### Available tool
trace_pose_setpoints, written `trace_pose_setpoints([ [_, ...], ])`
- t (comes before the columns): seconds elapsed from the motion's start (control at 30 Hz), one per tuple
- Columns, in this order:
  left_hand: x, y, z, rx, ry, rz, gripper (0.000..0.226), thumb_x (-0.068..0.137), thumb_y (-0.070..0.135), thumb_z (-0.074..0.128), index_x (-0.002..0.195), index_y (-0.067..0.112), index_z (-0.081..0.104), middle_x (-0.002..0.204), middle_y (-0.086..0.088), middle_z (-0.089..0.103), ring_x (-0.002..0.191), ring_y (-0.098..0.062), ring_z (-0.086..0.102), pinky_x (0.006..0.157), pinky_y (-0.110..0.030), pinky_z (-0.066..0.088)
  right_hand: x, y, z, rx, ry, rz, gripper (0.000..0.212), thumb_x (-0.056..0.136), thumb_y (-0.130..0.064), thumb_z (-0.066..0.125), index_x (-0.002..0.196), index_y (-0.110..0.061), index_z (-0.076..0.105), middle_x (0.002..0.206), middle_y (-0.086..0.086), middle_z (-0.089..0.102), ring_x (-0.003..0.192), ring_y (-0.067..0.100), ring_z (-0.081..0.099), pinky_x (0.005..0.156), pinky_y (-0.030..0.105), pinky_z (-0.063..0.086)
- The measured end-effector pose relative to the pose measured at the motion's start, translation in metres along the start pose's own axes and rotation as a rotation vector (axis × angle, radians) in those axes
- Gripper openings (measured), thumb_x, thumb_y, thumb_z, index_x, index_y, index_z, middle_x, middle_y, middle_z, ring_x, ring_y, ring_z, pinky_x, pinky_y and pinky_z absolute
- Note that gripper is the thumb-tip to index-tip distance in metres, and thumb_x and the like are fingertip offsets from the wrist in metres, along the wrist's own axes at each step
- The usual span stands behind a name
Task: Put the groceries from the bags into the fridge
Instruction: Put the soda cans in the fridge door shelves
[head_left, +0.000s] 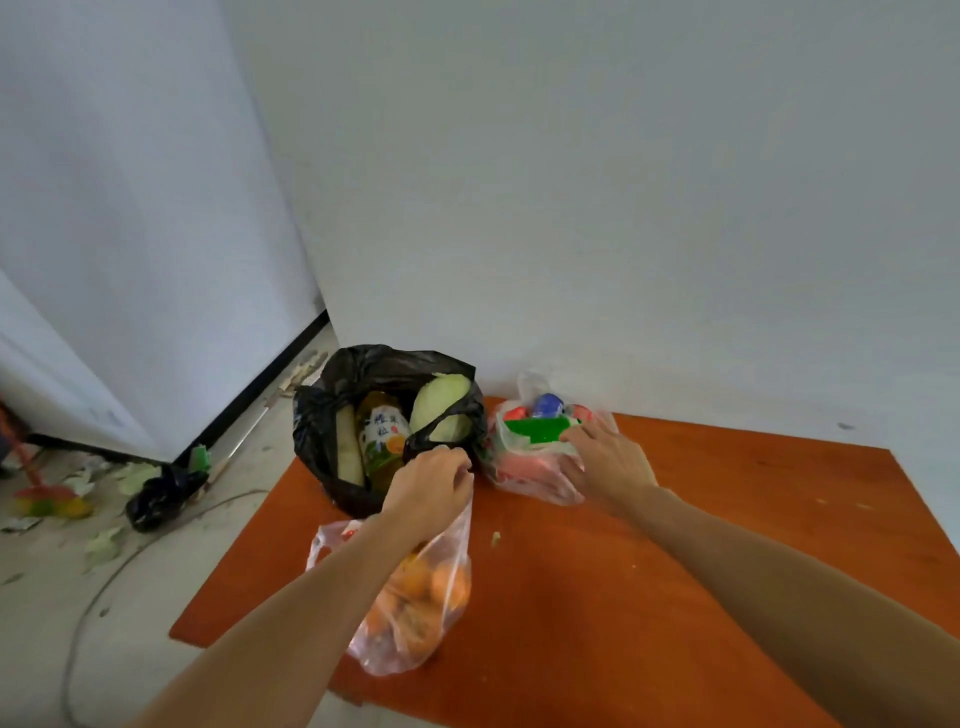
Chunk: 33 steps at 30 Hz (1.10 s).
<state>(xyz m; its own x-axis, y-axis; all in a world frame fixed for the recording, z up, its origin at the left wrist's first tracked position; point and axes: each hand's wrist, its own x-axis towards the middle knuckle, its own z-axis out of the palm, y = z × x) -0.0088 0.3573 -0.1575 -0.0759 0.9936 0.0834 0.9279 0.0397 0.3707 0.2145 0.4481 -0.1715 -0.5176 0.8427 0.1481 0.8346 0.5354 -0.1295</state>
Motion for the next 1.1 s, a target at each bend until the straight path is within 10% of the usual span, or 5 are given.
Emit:
trace_pose_setpoints([
  [0.47, 0.226, 0.022, 0.123, 0.043, -0.277, 0.190, 0.037, 0.089, 0.022, 0.056, 0.125, 0.012, 0.051, 0.121, -0.008, 0.054, 0.107, -0.029, 0.054, 0.088, -0.044, 0.048, 0.125, 0.115, 0.107, 0.115, -0.323, 0.220, 0.021, 0.096, -0.020, 0.050, 0.117, -0.015, 0.055, 0.116, 0.002, 0.057, 0.093, 0.019, 0.059, 0.068, 0.025, 0.042],
  [0.6, 0.251, 0.001, 0.171, 0.265, -0.452, 0.200, 0.065, 0.085, 0.033, 0.064, 0.140, 0.012, 0.034, 0.139, -0.011, 0.042, 0.121, -0.030, 0.047, 0.096, -0.041, 0.042, 0.130, 0.122, 0.137, 0.159, -0.501, 0.240, 0.041, 0.092, -0.022, 0.059, 0.132, -0.016, 0.050, 0.136, 0.009, 0.050, 0.115, 0.024, 0.055, 0.091, 0.036, 0.051],
  [0.73, 0.259, -0.015, 0.202, 0.316, -0.501, 0.234, 0.089, 0.084, 0.040, 0.066, 0.149, 0.010, 0.014, 0.150, -0.016, 0.028, 0.135, -0.033, 0.030, 0.110, -0.042, 0.027, 0.129, 0.133, 0.160, -0.101, -0.627, 0.071, 0.067, 0.082, -0.034, 0.070, 0.140, -0.019, 0.041, 0.154, 0.011, 0.029, 0.138, 0.028, 0.032, 0.114, 0.046, 0.029],
  [1.1, 0.264, -0.016, 0.194, -0.016, -0.432, 0.099, 0.075, 0.072, 0.032, 0.073, 0.136, 0.020, 0.036, 0.119, -0.009, 0.047, 0.108, -0.028, 0.050, 0.080, -0.035, 0.044, 0.116, 0.142, 0.175, -0.234, -0.558, -0.005, 0.083, 0.082, -0.040, 0.068, 0.148, -0.029, 0.019, 0.153, 0.009, 0.027, 0.134, 0.027, 0.035, 0.114, 0.048, 0.023],
])
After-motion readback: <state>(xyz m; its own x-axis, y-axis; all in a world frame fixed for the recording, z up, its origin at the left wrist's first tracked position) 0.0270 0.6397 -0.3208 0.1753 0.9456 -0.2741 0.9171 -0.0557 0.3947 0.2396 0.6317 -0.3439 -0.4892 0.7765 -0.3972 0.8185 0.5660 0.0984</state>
